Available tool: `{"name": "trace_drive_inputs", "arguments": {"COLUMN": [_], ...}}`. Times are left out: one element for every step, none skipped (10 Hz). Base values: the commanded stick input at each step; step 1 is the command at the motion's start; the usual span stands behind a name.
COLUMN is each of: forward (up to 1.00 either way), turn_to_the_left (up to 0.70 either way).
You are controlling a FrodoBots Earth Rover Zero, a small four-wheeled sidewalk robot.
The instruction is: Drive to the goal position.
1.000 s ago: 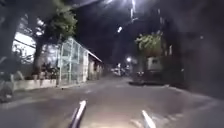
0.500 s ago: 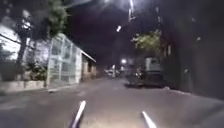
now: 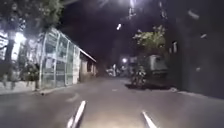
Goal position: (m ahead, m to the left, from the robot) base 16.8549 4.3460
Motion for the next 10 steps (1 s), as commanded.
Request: {"name": "trace_drive_inputs", "arguments": {"forward": [1.00,1.00,1.00,1.00,1.00,1.00,1.00,1.00,1.00,1.00], "turn_to_the_left": [-0.31,-0.10,0.02,0.02,0.02,0.02,0.02,0.02,0.02,0.02]}}
